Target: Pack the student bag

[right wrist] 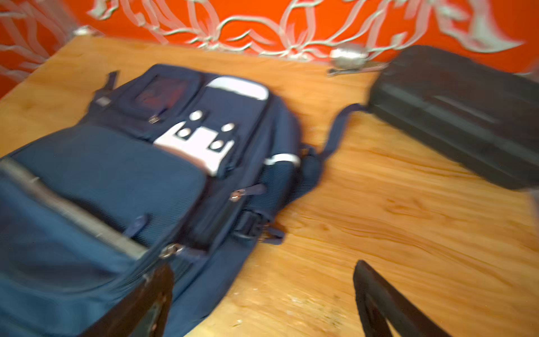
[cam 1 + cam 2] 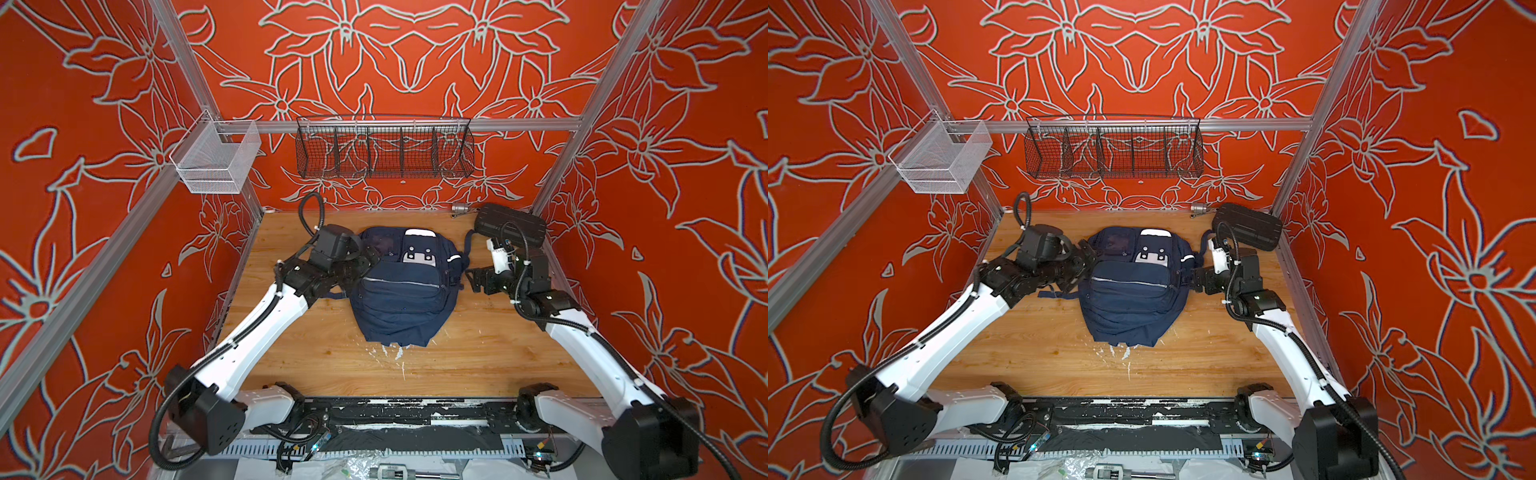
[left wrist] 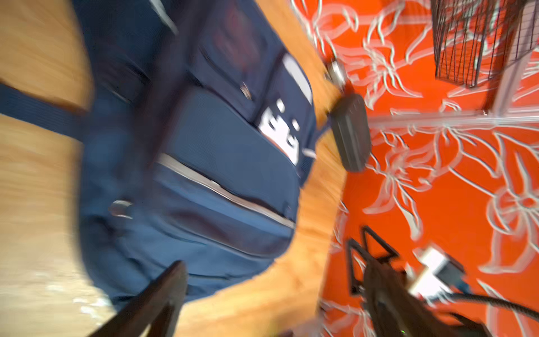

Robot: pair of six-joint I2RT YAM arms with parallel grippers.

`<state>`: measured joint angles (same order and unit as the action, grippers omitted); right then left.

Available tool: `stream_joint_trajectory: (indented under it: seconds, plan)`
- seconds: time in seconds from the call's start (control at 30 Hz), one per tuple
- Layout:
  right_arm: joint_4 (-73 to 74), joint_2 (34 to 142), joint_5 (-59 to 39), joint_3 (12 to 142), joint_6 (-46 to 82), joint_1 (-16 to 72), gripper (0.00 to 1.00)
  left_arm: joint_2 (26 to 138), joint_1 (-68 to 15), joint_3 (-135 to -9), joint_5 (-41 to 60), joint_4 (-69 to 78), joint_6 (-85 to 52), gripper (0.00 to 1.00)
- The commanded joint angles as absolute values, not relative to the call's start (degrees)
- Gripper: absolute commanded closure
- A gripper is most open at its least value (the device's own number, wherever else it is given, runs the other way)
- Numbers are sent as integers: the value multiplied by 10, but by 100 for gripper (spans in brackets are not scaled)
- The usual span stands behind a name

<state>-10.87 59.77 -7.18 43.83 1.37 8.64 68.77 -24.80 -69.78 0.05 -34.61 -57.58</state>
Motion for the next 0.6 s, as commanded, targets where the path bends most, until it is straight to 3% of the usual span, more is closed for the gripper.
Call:
stream_joint_trajectory:
  seconds: [0.0,0.1,0.23,0.3,0.43,0.57]
  plan:
    - [-39,590,87,382,35,75,3,646,-215,-619,-213,-350,-391,3]
    - [75,620,137,326,20,64,3,614,-190,-499,-310,-224,-221,3]
    - [203,704,180,286,5,60,3,609,-128,-346,-310,5,-70,3]
    - [270,746,206,270,21,55,3,620,-87,-287,-269,103,-55,3]
    - [375,807,156,239,2,51,3,665,-41,-241,-188,201,-35,3]
    - [431,797,123,194,-3,47,3,752,-19,-227,-125,282,-25,3]
